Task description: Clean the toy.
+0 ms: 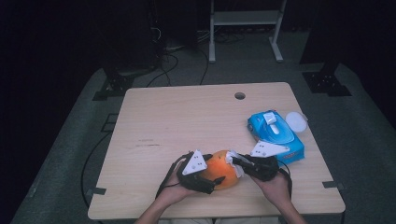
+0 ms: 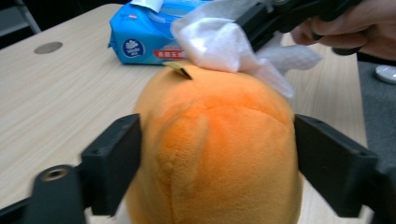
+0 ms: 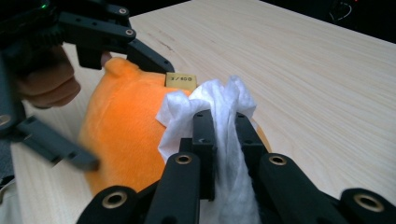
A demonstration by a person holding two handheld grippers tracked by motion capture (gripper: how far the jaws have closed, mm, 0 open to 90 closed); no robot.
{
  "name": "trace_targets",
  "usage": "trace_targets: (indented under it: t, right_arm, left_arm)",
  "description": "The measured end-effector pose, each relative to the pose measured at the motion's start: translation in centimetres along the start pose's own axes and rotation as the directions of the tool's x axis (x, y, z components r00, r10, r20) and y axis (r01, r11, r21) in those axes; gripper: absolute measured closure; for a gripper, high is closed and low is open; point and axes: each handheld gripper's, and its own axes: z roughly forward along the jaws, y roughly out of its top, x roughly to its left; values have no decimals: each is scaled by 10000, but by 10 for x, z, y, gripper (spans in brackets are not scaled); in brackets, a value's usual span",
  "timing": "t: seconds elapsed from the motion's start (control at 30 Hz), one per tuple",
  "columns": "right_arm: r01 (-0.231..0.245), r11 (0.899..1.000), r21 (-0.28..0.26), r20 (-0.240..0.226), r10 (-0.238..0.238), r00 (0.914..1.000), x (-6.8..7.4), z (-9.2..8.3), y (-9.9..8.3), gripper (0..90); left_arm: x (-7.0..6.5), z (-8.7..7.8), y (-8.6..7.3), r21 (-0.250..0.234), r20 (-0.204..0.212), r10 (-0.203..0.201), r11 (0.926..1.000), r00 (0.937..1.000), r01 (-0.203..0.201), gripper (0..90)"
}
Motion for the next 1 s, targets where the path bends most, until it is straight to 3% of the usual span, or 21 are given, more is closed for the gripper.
trace_targets:
  t: [0.13, 0.23, 0.27, 0.33, 0.43, 0.57, 0.67, 0.73, 0.83, 0.93, 1.0]
  right_arm:
    - [209, 9998, 44, 4, -209, 9998, 9, -2, 0, 820]
    - [263, 9996, 61, -129, -262, 9996, 13, -1, 0, 820]
    - [266, 9996, 92, -188, -264, 9995, 14, -1, 1, 820]
    - [385, 9992, 98, -174, -383, 9991, 17, 1, 2, 820]
    - [606, 9982, -21, -126, -606, 9981, 26, 0, 7, 819]
    - [987, 9950, -174, -303, -992, 9946, 35, 2, 14, 819]
    - [717, 9972, -198, -307, -723, 9969, 27, 1, 12, 819]
    - [536, 9985, -104, 3, -536, 9986, 16, -1, 7, 818]
    - [-181, 9998, 45, 223, 180, 9996, -4, -3, -3, 818]
    - [-542, 9985, 115, 145, 540, 9984, -10, -3, -8, 818]
    - [-311, 9994, 142, 260, 308, 9992, -7, -1, -6, 818]
  left_arm:
    - [9, -6, -3, 146, 60, -331, 9993, 9994, 330, 192]
    - [11, -8, -2, 28, 468, -763, 9971, 9960, 762, 163]
    - [10, -7, -1, 78, 478, -726, 9974, 9962, 723, 158]
    - [7, -5, -1, 195, 489, -595, 9981, 9970, 586, 167]
    - [2, -4, -2, 147, 379, -27, 9999, 9993, 22, 272]
    - [-4, -4, -2, 260, 315, 663, 9974, 9973, -671, 312]
    - [-2, -5, -5, 145, 389, 703, 9974, 9968, -709, 340]
    - [-1, -5, -6, 146, 407, 741, 9971, 9964, -748, 344]
    - [0, -6, -7, 115, 482, 742, 9971, 9961, -748, 343]
    - [2, -5, -5, 123, 580, 407, 9991, 9975, -415, 280]
    - [3, -5, -2, 130, 644, -34, 9999, 9979, 25, 189]
